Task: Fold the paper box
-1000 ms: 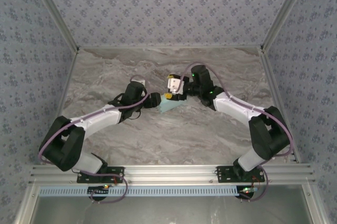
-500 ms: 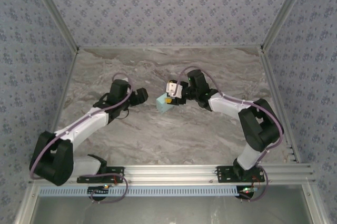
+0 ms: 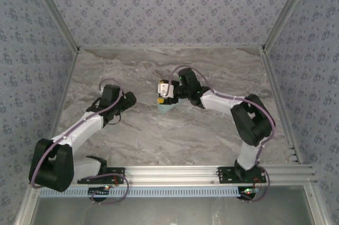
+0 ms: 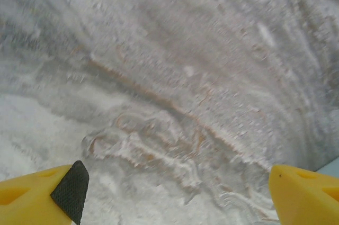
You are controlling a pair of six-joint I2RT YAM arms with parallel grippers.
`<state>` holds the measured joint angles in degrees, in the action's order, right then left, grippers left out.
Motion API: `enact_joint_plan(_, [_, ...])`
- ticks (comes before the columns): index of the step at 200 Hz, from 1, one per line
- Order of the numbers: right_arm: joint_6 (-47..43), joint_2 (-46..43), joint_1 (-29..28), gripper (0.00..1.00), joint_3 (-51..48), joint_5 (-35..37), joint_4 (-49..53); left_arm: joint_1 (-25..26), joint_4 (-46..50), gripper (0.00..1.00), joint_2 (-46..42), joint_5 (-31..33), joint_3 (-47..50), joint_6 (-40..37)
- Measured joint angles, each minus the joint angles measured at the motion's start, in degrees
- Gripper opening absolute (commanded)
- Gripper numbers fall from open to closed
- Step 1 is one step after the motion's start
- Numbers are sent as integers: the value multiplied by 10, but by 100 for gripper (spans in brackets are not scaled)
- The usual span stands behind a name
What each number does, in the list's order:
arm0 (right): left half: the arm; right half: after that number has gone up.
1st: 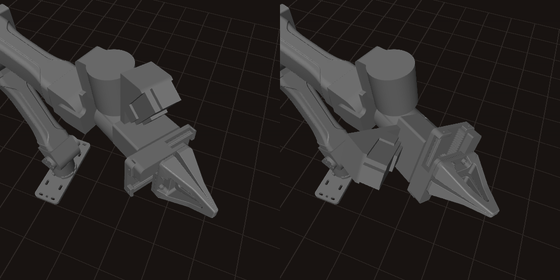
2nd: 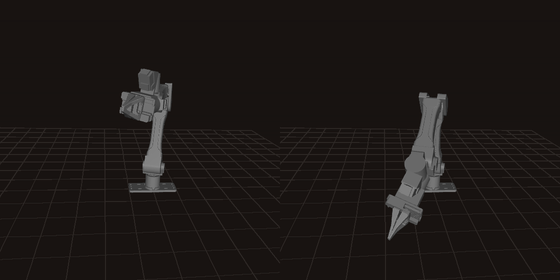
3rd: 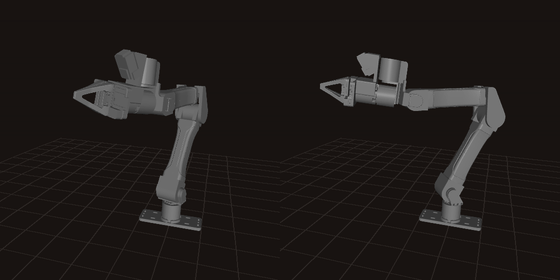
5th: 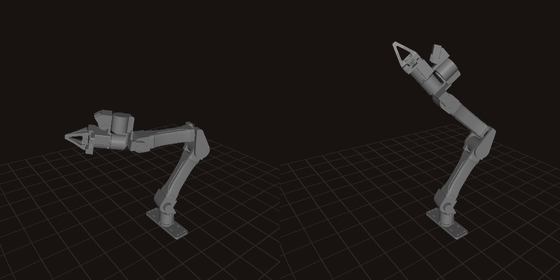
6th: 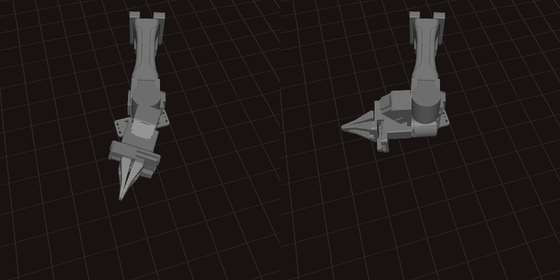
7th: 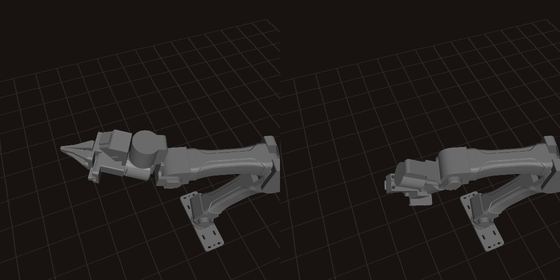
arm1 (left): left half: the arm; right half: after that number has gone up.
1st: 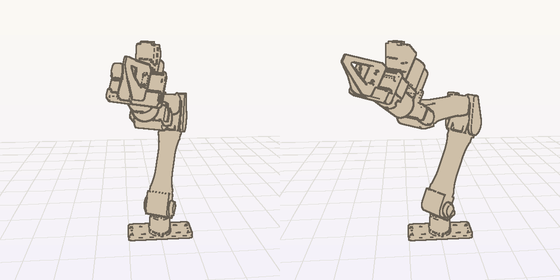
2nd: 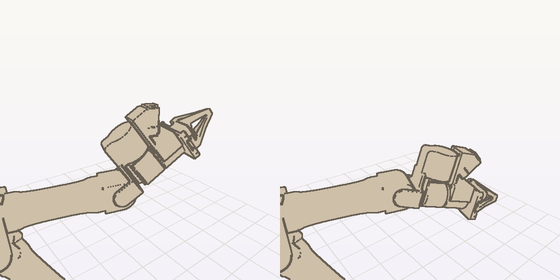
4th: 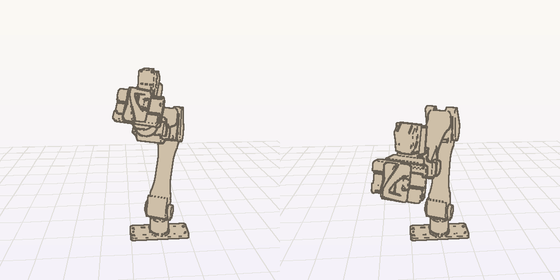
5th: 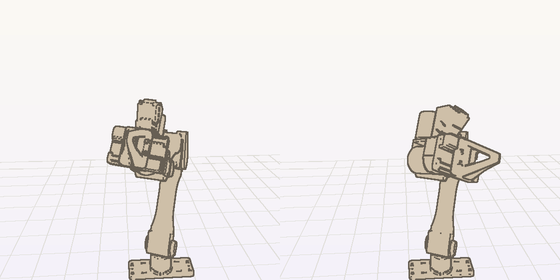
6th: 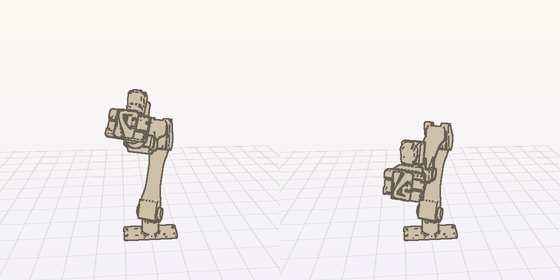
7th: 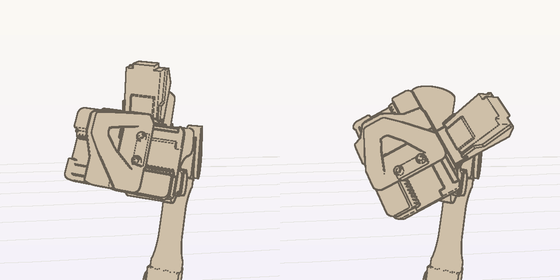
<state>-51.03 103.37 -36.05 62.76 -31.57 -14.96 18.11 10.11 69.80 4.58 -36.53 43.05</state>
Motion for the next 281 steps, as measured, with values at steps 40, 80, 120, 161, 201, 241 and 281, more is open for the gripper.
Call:
enact_joint_plan(40, [-10, -2, -1, 64, -3, 10, -16, 0, 9, 92, 2, 2, 5, 1])
enact_joint_plan(80, [-13, -16, -1, 65, 7, 10, 15, -1, 8, 92, 2, 2, 5, 2])
enact_joint_plan(120, [-13, -17, -5, 66, 23, 7, 25, -1, 7, 92, 2, 2, 5, 2])
enact_joint_plan(161, [-7, -3, -9, 65, 6, 15, 6, -4, 7, 92, 5, 4, 5, 1])
enact_joint_plan(201, [27, -44, -9, 67, -26, 41, -9, -9, 9, 93, 6, 11, 5, -10])
enact_joint_plan(241, [173, -142, -16, 100, -26, 130, -28, -9, 3, 95, 8, 8, 5, -43])
enact_joint_plan(281, [589, -195, -53, 100, 58, 441, 150, -9, -2, 99, -8, 14, 7, -83])
